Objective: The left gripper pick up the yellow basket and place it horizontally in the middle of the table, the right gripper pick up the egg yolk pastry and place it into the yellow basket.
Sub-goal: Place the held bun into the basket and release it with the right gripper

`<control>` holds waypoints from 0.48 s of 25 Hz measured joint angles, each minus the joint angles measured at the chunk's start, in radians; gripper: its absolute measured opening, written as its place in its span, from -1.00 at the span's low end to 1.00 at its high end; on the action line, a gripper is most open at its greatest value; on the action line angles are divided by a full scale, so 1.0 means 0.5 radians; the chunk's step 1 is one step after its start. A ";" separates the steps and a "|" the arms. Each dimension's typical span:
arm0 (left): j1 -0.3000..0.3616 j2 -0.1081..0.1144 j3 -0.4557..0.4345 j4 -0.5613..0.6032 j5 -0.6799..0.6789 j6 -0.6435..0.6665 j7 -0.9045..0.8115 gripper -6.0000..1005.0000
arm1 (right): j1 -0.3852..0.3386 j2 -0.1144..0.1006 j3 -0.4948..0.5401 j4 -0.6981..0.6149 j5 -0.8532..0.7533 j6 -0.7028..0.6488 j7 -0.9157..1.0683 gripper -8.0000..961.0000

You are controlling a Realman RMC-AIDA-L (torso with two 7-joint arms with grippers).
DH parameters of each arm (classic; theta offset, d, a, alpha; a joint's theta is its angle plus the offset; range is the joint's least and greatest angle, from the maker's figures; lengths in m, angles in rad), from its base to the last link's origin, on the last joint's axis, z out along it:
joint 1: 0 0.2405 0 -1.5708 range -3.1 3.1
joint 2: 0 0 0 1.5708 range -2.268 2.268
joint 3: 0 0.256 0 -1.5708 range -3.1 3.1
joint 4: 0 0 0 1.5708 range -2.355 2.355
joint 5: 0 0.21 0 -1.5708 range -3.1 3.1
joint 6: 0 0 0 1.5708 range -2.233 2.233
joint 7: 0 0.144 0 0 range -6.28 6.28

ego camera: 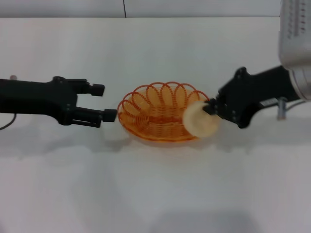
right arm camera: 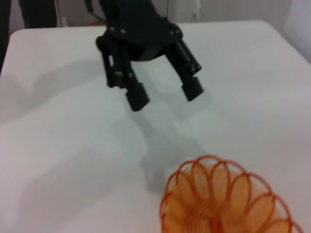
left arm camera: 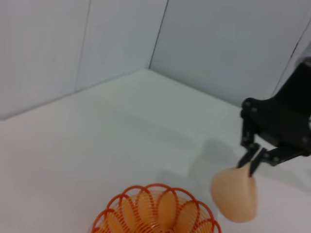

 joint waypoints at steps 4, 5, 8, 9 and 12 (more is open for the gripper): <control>0.043 0.011 0.000 0.026 -0.032 0.011 0.000 0.76 | 0.114 0.002 -0.073 0.148 -0.001 0.179 0.005 -0.94; 0.046 0.011 0.000 0.028 -0.032 0.012 0.000 0.76 | 0.124 0.002 -0.090 0.173 -0.001 0.218 0.005 -0.93; 0.044 0.007 0.001 0.028 -0.025 0.013 0.000 0.76 | 0.151 0.002 -0.144 0.249 -0.005 0.326 0.000 -0.88; 0.042 0.006 0.001 0.028 -0.023 0.013 0.000 0.76 | 0.161 0.002 -0.162 0.276 -0.006 0.360 -0.004 -0.87; 0.038 0.002 0.003 0.028 -0.020 0.013 0.002 0.76 | 0.185 0.006 -0.182 0.356 -0.008 0.433 -0.008 -0.83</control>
